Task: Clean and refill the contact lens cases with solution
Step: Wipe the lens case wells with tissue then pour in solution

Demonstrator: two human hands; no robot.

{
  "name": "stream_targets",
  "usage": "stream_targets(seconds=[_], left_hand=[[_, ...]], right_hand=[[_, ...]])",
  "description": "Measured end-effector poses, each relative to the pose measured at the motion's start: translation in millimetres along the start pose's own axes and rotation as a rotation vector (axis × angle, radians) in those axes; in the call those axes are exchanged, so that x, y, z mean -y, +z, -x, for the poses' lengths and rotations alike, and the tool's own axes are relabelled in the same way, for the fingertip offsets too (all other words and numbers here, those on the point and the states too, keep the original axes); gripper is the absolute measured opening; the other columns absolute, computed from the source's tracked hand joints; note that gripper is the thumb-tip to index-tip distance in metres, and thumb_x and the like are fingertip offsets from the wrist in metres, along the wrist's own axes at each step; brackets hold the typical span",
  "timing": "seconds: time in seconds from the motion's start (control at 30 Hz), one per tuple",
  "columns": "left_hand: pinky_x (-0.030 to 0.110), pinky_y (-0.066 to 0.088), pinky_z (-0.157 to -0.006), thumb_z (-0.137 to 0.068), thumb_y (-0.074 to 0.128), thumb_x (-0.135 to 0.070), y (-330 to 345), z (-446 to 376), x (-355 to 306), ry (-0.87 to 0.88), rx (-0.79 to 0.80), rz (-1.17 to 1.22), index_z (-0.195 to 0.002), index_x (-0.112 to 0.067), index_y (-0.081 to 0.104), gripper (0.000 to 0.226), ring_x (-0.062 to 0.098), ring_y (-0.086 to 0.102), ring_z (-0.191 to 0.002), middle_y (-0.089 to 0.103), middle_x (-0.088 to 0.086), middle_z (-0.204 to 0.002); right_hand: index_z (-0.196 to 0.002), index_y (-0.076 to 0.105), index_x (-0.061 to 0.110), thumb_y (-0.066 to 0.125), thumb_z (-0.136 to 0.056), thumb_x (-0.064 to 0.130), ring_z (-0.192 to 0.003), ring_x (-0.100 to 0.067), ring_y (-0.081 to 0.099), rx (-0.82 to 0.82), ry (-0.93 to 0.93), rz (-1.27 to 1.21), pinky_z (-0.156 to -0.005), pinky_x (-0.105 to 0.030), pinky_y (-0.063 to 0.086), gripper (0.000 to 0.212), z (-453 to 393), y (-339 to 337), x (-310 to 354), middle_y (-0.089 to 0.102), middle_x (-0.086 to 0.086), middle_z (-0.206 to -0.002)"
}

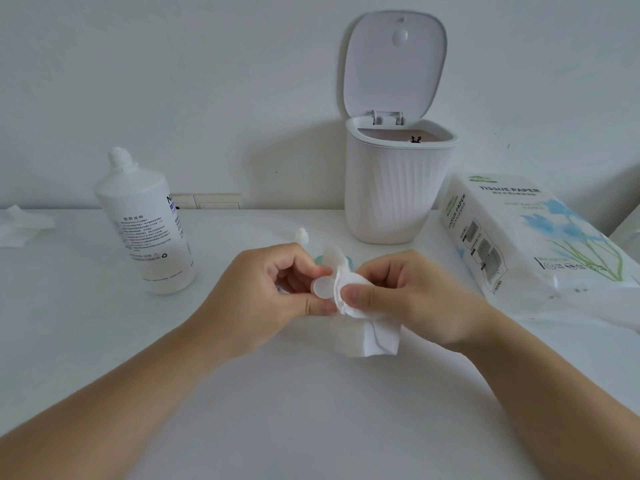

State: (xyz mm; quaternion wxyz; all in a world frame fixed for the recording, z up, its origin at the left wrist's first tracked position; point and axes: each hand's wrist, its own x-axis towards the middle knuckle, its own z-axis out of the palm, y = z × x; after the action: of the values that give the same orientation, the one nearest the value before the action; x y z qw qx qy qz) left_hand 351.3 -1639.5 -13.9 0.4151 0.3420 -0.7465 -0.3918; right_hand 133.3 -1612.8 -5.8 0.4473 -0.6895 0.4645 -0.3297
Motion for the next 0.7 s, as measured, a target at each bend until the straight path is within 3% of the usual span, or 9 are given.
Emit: stream_targets(seconds=[0.07, 0.17, 0.23, 0.37, 0.47, 0.57, 0.63, 0.7], left_hand=[[0.025, 0.056, -0.063, -0.054, 0.099, -0.034, 5, 4, 0, 0.011, -0.022, 0.033, -0.074, -0.027, 0.066, 0.039, 0.008, 0.064, -0.064, 0.073, 0.000, -0.075], [0.034, 0.049, -0.056, -0.056, 0.091, -0.044, 14, 5, 1, 0.029, -0.074, -0.019, -0.074, -0.025, 0.056, 0.044, 0.023, 0.058, -0.060, 0.064, 0.001, -0.069], [0.036, 0.050, -0.059, -0.060, 0.091, -0.042, 13, 5, 2, 0.031, -0.074, -0.043, -0.076, -0.026, 0.057, 0.040, 0.027, 0.060, -0.065, 0.066, -0.002, -0.070], [0.034, 0.057, -0.073, -0.067, 0.092, -0.036, 2, 2, 5, 0.012, -0.013, -0.085, -0.084, -0.034, 0.067, 0.030, 0.017, 0.068, -0.074, 0.074, -0.007, -0.083], [0.025, 0.058, -0.083, -0.077, 0.084, -0.019, -3, -2, 6, -0.021, 0.069, -0.081, -0.094, -0.039, 0.073, 0.029, 0.009, 0.074, -0.087, 0.077, -0.011, -0.093], [0.029, 0.059, -0.090, -0.080, 0.081, -0.008, -3, -2, 5, -0.037, 0.123, -0.088, -0.099, -0.037, 0.075, 0.035, 0.009, 0.074, -0.095, 0.078, -0.011, -0.098], [0.031, 0.060, -0.088, -0.077, 0.084, -0.009, -2, -2, 5, -0.009, 0.060, -0.088, -0.098, -0.037, 0.076, 0.036, 0.010, 0.075, -0.089, 0.078, -0.009, -0.094], [0.030, 0.060, -0.082, -0.069, 0.089, -0.024, -1, -1, 6, 0.020, -0.025, -0.084, -0.092, -0.038, 0.075, 0.031, 0.011, 0.074, -0.080, 0.077, -0.007, -0.087]], right_hand=[[-0.072, 0.069, 0.013, 0.067, -0.088, 0.035, -0.064, -0.013, 0.048, -0.037, -0.034, -0.084, -0.058, -0.026, 0.037, 0.027, -2, 0, 0, 0.053, 0.000, -0.067], [-0.075, 0.073, 0.019, 0.065, -0.091, 0.035, -0.061, -0.011, 0.057, -0.078, -0.050, -0.183, -0.056, -0.021, 0.044, 0.024, -5, 4, -1, 0.064, 0.003, -0.068], [-0.075, 0.073, 0.020, 0.064, -0.093, 0.033, -0.056, -0.011, 0.058, -0.074, -0.057, -0.201, -0.053, -0.021, 0.045, 0.024, -5, 5, -1, 0.065, 0.003, -0.066], [-0.076, 0.072, 0.016, 0.064, -0.092, 0.033, -0.059, -0.010, 0.049, -0.021, -0.044, -0.100, -0.053, -0.019, 0.039, 0.025, -3, 3, -1, 0.057, 0.004, -0.065], [-0.065, 0.060, 0.013, 0.066, -0.091, 0.030, -0.056, -0.007, 0.037, 0.062, -0.022, 0.069, -0.053, -0.017, 0.031, 0.032, -2, 5, -2, 0.042, 0.012, -0.060], [-0.059, 0.049, 0.017, 0.066, -0.091, 0.029, -0.054, -0.005, 0.035, 0.098, -0.014, 0.140, -0.052, -0.014, 0.030, 0.038, -1, 7, -2, 0.037, 0.017, -0.057], [-0.064, 0.055, 0.009, 0.067, -0.089, 0.032, -0.058, -0.008, 0.037, 0.063, -0.016, 0.106, -0.055, -0.020, 0.031, 0.036, -1, 5, -2, 0.040, 0.010, -0.060], [-0.076, 0.068, 0.005, 0.070, -0.085, 0.036, -0.063, -0.014, 0.044, -0.026, -0.024, 0.043, -0.060, -0.029, 0.034, 0.032, -2, 4, -2, 0.049, -0.003, -0.064]])
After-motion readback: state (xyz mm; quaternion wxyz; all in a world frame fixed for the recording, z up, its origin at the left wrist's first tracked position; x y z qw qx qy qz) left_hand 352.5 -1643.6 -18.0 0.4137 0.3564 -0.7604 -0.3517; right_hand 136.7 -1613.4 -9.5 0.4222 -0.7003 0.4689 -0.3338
